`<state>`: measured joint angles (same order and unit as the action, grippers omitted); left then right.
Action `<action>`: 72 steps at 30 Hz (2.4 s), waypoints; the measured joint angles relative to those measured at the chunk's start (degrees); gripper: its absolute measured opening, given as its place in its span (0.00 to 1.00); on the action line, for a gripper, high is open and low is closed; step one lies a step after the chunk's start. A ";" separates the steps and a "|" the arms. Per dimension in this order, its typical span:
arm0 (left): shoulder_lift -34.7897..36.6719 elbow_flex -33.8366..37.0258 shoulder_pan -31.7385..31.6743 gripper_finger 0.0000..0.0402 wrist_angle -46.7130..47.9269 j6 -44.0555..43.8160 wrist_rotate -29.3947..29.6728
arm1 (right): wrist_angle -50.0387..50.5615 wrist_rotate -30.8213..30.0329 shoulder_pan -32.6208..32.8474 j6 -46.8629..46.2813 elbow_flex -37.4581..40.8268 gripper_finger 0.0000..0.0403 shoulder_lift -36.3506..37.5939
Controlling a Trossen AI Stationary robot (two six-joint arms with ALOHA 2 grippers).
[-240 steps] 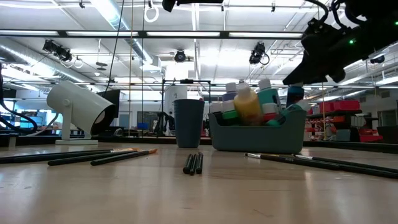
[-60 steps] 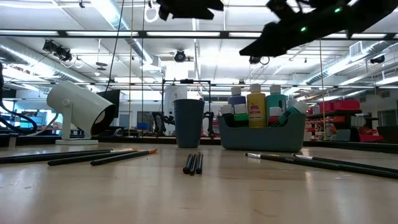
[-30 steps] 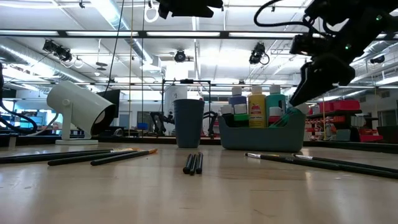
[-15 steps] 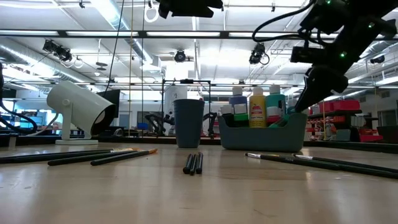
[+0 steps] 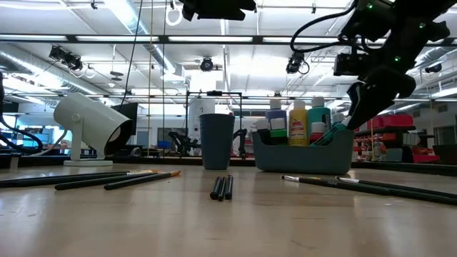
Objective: Pick & Place Paint Supplies
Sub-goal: Adjust the paint bottles in the blue bin
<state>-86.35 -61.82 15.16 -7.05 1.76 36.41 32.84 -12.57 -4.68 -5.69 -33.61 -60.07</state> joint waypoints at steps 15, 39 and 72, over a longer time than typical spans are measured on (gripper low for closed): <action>0.00 0.00 0.00 0.57 0.04 0.00 -0.03 | 1.34 -1.31 0.01 3.23 -4.27 0.35 -0.22; 0.00 0.00 0.00 0.57 0.02 0.00 -0.05 | -0.43 -1.38 -0.15 -1.38 -1.91 0.40 -1.16; -0.02 0.00 0.00 0.57 -0.44 0.56 -0.03 | 28.93 -1.72 -2.72 34.00 -27.88 0.30 -20.62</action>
<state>-86.37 -61.82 15.16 -7.49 2.32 36.38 61.77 -14.29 -7.40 28.31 -61.48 -80.69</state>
